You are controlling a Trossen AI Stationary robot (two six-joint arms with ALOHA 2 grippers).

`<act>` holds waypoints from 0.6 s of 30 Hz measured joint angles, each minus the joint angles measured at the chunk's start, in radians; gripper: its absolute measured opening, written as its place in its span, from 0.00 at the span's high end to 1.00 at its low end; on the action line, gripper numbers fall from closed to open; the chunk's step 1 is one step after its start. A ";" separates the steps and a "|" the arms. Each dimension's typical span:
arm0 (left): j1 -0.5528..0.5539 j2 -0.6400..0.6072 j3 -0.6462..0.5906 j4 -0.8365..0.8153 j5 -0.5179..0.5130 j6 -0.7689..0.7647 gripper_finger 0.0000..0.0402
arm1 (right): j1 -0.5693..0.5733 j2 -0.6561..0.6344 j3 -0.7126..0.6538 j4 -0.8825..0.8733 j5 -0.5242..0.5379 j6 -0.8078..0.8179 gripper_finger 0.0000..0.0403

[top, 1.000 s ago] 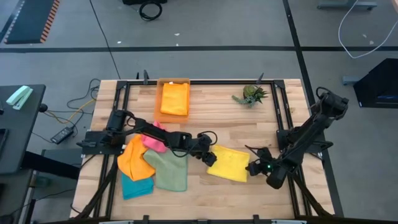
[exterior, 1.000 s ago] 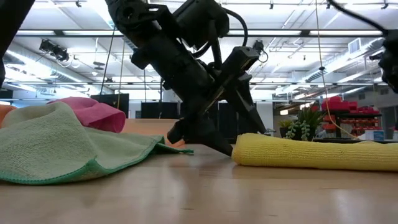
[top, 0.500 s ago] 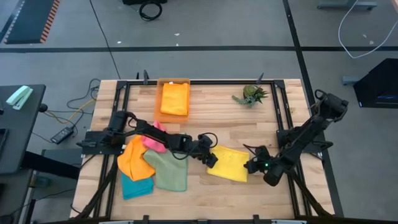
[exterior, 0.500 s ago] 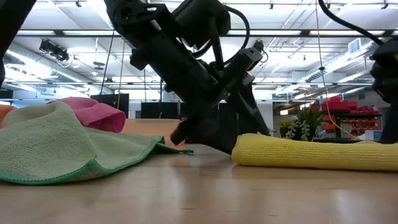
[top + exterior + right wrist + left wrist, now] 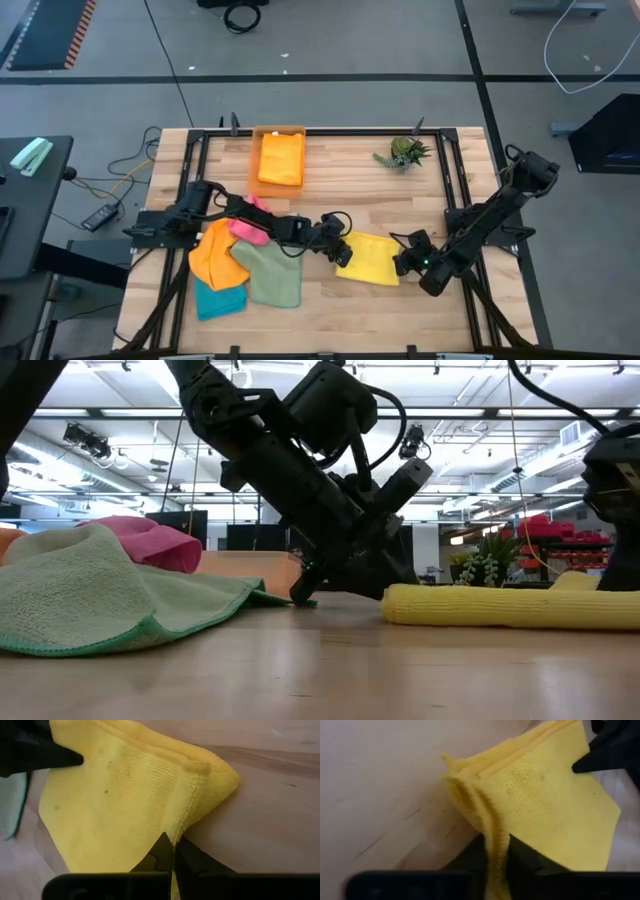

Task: Fold microfiber towels
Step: Put the yellow microfiber cloth into the orange bin

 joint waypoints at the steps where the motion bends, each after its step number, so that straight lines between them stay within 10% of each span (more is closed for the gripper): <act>1: 0.000 0.000 0.000 0.001 0.001 0.003 0.94 | -0.005 0.000 0.000 0.002 0.000 0.001 0.98; 18: 0.088 -0.362 -0.008 -0.300 -0.051 0.168 0.97 | -0.278 -0.161 0.307 -0.276 0.013 -0.444 0.99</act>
